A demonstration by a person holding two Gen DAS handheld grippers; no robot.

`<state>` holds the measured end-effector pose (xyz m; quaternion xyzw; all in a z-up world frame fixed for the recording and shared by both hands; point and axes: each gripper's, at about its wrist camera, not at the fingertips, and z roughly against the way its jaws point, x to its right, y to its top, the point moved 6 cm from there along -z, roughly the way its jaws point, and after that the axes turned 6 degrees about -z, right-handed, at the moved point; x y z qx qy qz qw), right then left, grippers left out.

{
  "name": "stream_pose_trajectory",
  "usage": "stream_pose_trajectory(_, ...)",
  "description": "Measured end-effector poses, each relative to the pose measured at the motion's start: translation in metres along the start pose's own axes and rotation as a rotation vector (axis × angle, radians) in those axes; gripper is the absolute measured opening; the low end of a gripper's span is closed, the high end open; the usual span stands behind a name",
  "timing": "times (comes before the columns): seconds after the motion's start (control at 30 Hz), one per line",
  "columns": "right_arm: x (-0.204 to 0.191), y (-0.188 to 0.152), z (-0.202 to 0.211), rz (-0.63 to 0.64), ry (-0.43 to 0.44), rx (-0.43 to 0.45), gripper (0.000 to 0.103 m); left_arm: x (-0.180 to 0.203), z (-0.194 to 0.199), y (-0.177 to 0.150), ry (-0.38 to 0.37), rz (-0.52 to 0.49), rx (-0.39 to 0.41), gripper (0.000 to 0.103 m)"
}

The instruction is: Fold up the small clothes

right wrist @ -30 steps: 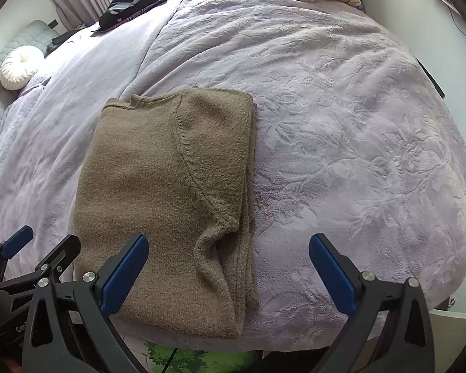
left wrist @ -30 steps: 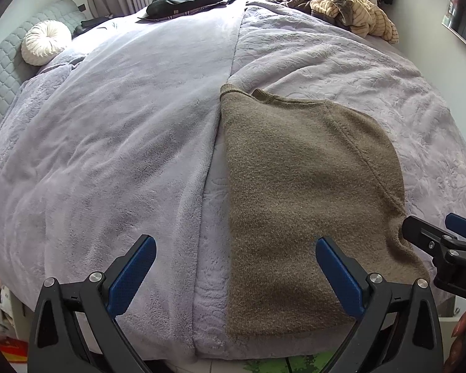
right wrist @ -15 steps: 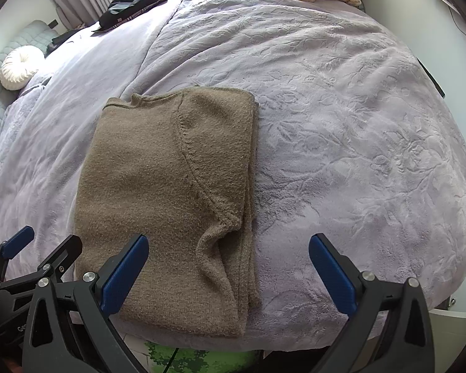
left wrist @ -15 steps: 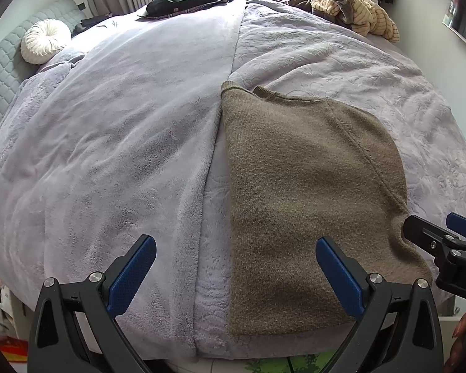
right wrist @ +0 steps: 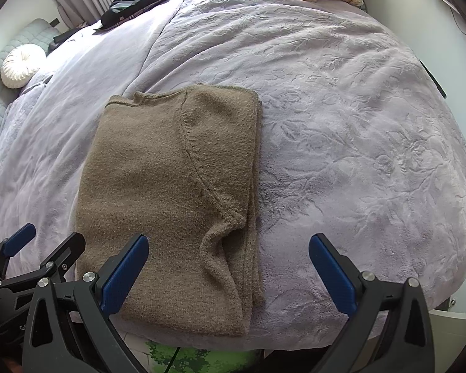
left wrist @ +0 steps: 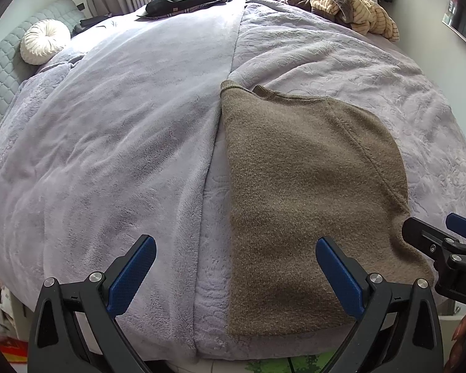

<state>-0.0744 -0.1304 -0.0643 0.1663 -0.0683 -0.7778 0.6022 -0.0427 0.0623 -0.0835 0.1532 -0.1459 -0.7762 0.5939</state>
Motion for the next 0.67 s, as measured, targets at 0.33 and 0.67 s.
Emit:
stream_pose_trajectory(0.33, -0.0027, -0.0023, -0.0016, -0.001, -0.001, -0.002, 0.103, 0.0018, -0.0063, -0.0029, -0.042, 0.016, -0.018, 0.103)
stream_pose_trajectory(0.67, 0.0003, -0.0014, -0.0040, -0.001, -0.001, -0.005, 0.103, -0.0010, -0.0063, -0.0025, -0.020, 0.021, -0.018, 0.103)
